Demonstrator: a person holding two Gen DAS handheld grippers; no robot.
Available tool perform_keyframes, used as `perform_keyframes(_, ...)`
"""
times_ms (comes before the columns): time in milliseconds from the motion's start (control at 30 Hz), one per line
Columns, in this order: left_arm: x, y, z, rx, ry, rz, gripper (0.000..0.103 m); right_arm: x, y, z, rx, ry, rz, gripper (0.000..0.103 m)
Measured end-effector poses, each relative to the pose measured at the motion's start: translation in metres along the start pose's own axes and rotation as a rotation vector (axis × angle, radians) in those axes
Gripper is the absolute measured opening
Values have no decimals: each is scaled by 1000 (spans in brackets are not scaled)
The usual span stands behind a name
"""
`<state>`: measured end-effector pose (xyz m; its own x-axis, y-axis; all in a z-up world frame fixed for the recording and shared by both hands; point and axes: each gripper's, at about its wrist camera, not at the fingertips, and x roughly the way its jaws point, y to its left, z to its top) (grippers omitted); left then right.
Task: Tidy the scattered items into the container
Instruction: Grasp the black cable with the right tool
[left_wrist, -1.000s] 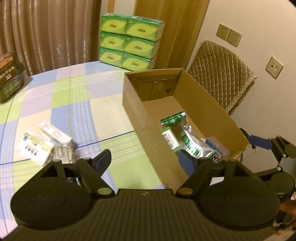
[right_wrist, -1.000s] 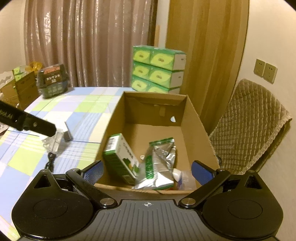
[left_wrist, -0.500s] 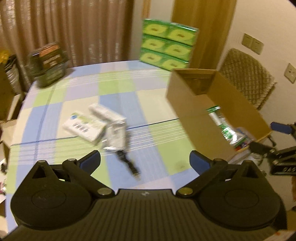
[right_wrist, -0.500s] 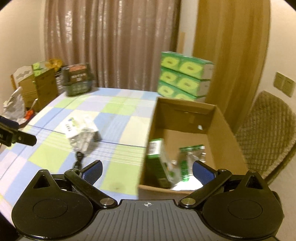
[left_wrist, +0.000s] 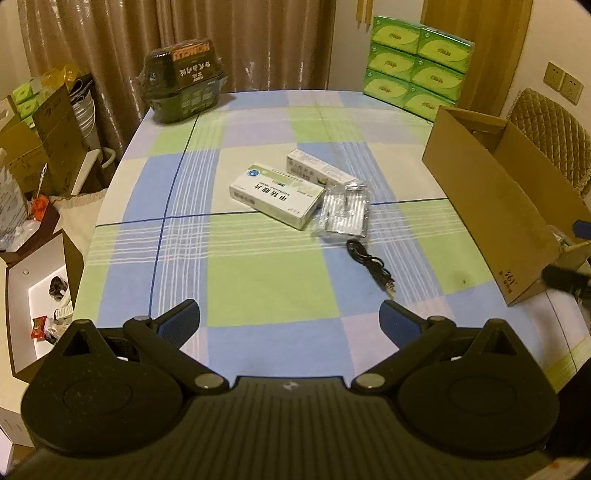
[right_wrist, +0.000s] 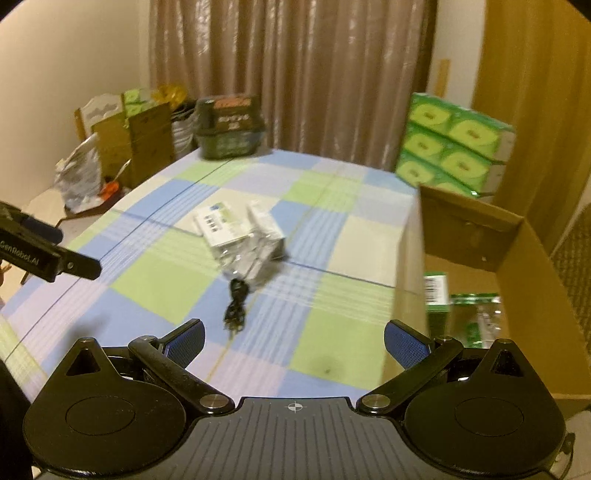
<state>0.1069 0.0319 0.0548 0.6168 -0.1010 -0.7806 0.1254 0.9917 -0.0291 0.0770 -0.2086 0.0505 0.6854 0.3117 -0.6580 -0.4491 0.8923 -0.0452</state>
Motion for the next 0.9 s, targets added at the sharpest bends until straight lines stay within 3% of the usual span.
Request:
perform_keyframes(333, 26, 10, -1, 13, 6, -15, 101, 52, 15, 4, -4, 31, 52, 100)
perform_keyframes(400, 33, 12, -1, 14, 6, -20, 101, 65, 18, 5, -11, 41, 63, 87)
perform_keyframes(600, 57, 15, 0, 31, 15, -26, 101, 104, 24, 4, -36, 84, 94, 70)
perform_keyframes(900, 88, 16, 4, 68, 2, -58, 101, 153, 28, 4, -42, 138, 129, 52)
